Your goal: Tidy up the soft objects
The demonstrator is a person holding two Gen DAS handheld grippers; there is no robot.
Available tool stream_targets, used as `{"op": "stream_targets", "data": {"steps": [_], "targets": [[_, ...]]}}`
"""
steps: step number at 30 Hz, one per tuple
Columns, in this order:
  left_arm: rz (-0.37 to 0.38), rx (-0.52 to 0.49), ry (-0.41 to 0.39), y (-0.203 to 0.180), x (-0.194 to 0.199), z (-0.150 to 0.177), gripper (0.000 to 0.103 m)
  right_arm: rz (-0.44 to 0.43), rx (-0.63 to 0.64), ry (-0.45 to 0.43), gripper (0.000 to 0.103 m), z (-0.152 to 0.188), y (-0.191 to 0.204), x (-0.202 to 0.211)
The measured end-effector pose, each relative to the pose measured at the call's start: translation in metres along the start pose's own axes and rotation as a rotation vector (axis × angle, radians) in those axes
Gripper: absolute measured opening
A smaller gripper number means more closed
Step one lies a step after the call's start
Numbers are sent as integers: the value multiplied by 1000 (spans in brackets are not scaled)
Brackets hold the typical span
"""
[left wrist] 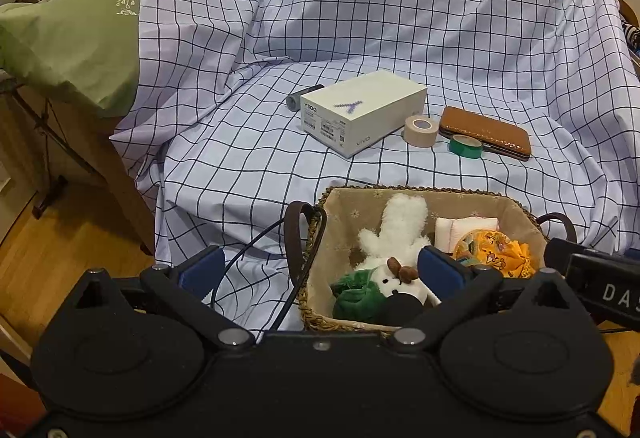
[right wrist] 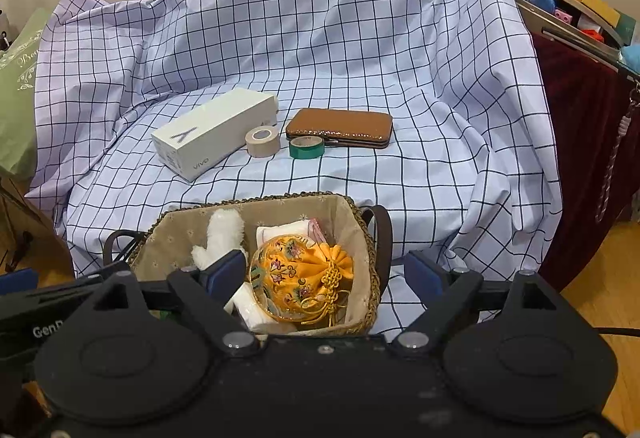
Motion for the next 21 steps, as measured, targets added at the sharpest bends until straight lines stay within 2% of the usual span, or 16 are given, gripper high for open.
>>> {"op": "stream_targets", "data": {"steps": [21], "targets": [[27, -2, 65, -1, -9, 6, 100, -2, -14, 32, 86, 6, -3, -8]]}}
Point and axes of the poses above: each gripper's, at about its wrist camera, not at the fingertips, and x roughly against the way its jaws point, y to its left, z to its underside, the point moved 8 cm from there along -x, roughly the way its jaws point, and after that the axes turned 14 degrees about -z, right-handed, at the moved point
